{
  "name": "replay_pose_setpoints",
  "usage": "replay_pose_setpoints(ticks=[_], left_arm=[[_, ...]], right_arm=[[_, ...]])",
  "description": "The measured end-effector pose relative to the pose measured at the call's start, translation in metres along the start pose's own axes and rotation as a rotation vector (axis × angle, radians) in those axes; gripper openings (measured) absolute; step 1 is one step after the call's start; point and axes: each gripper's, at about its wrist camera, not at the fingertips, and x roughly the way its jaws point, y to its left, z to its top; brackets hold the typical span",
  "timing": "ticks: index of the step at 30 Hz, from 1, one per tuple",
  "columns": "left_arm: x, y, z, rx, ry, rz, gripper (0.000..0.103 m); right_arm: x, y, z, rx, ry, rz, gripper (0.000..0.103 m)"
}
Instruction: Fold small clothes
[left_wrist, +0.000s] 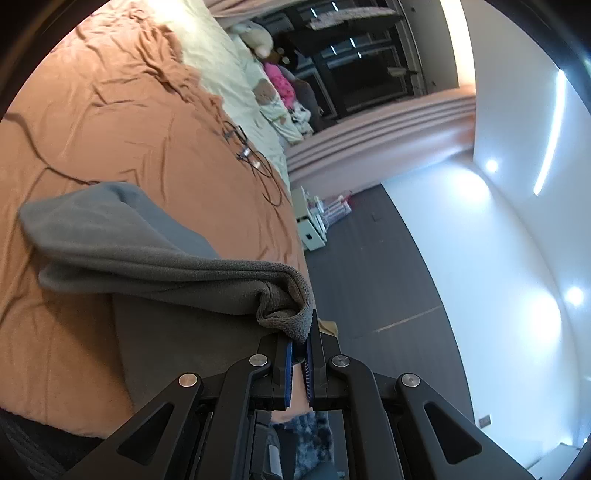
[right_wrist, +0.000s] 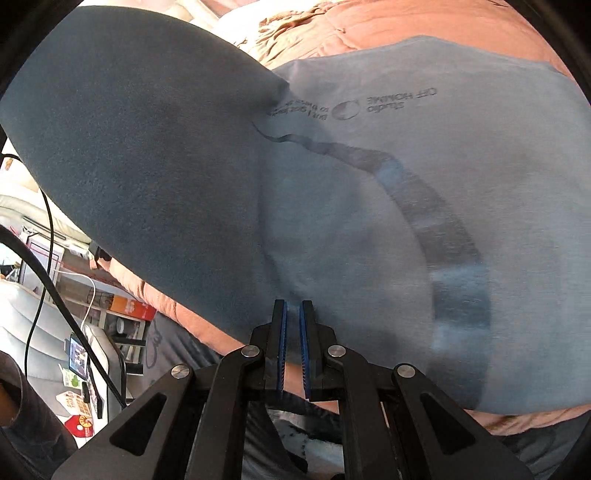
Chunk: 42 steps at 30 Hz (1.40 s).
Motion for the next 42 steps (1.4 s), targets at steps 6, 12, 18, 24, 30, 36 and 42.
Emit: replay_pose_setpoints(ticks=[6,12,18,24,30,36,42], left_arm=[[0.035,-0.012,-0.005,0.03,0.064,0.003,0.005],[0.071,-0.019,-0.017,0.046,0.137,0.007,0.005],[0.104,-0.022,-0.03,0.059,0.203,0.02,0.005],[0.133,-0.024,-0.048,0.079,0.275,0.04,0.005],[0.165,-0.018,-0.074,0.082,0.362,0.064,0.005],[0.191,-0.016,-0.103,0.095,0.444,0.077,0.005],[0.212,-0.004,-0.127,0.093,0.535,0.141,0.015]], right_arm=[[-0.043,-0.022,-0.004,0.034,-0.078,0.025,0.004],[-0.086,-0.043,-0.019,0.04,-0.151,0.024,0.006],[-0.125,-0.056,-0.031,0.02,-0.24,-0.003,0.071],[-0.149,-0.075,-0.048,0.051,-0.269,0.011,0.071],[-0.162,-0.095,-0.064,0.097,-0.277,0.002,0.071],[-0.168,-0.098,-0.072,0.112,-0.272,-0.002,0.071],[-0.173,-0.107,-0.075,0.131,-0.269,-0.004,0.071]])
